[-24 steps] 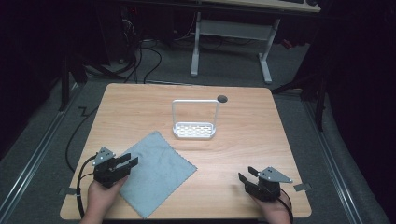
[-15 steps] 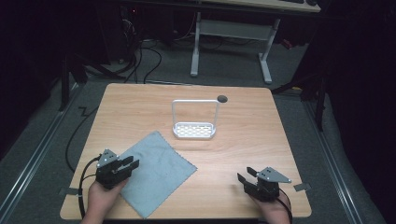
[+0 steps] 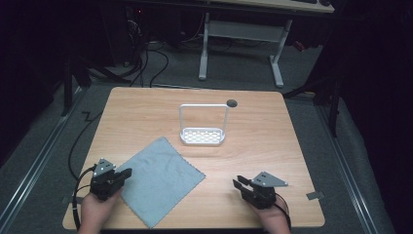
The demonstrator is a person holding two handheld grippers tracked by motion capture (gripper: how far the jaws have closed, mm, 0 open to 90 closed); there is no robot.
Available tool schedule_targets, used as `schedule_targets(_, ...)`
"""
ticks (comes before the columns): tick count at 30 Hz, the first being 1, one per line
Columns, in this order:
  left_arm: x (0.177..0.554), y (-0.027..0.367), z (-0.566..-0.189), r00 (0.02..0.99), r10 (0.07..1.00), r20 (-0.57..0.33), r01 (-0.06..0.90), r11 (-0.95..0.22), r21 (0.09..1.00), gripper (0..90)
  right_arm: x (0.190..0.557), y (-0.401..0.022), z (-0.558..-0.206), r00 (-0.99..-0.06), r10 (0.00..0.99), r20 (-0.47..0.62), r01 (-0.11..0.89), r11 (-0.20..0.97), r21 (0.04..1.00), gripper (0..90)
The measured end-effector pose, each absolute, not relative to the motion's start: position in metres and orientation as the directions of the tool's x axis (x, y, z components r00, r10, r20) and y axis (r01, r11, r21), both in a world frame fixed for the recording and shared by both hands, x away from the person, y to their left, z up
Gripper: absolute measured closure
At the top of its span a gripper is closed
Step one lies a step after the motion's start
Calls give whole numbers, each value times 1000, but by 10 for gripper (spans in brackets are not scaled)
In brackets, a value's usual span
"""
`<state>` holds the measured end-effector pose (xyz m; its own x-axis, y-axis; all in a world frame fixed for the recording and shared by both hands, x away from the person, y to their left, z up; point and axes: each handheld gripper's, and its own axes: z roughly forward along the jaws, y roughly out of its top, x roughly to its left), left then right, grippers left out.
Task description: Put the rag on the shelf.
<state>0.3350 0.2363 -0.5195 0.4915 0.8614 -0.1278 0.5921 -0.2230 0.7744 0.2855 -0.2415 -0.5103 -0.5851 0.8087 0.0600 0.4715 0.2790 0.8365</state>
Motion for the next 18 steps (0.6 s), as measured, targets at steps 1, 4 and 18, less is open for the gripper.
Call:
schedule_targets(1,334,238,-521,491,863,-119,598,-234,767,900,287,-232,-509,-604,794,60,464,290,837,835)
schedule_targets(4,331,237,-526,501,860,-101,606,-265,750,900,294,-198,-505,-668,743,37,443,357,822,900)
schedule_targets(18,317,231,-531,554,830,-73,598,-335,729,900,323,-102,-529,-791,609,-49,397,573,717,900)
